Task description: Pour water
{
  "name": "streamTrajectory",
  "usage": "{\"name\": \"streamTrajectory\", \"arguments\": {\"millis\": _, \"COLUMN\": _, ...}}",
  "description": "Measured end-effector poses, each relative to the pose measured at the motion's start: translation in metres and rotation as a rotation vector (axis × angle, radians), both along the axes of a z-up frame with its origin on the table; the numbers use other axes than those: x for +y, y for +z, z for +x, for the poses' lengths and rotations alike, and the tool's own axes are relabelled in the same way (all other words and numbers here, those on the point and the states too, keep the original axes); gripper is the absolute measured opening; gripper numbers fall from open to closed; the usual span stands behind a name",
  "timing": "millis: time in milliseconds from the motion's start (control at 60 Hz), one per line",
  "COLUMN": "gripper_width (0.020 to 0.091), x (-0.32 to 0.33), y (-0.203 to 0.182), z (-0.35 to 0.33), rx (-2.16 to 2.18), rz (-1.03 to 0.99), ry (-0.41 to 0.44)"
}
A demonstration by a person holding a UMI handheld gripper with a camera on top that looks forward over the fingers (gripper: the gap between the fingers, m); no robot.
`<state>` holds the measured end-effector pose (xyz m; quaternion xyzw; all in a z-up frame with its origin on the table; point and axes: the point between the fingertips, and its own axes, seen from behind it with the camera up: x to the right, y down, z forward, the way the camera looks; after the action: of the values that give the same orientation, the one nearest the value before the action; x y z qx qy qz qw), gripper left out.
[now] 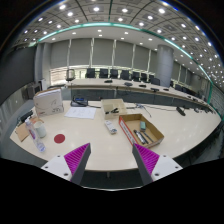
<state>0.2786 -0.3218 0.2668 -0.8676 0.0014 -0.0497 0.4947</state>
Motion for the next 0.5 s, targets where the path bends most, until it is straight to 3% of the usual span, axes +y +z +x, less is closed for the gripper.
{"name": "streamTrajectory", "arguments": {"millis": 267, "gripper_width": 0.0861, "x": -0.001, "y": -0.025, "z": -0.037, "rx": 0.037, "rz": -0.024, "ry": 0.049}}
{"name": "streamTrajectory", "arguments": {"millis": 500, "gripper_width": 0.086, "x": -0.005, "y": -0.051, "z": -0.139, "rx": 0.067, "rz": -0.039, "ry": 0.175}}
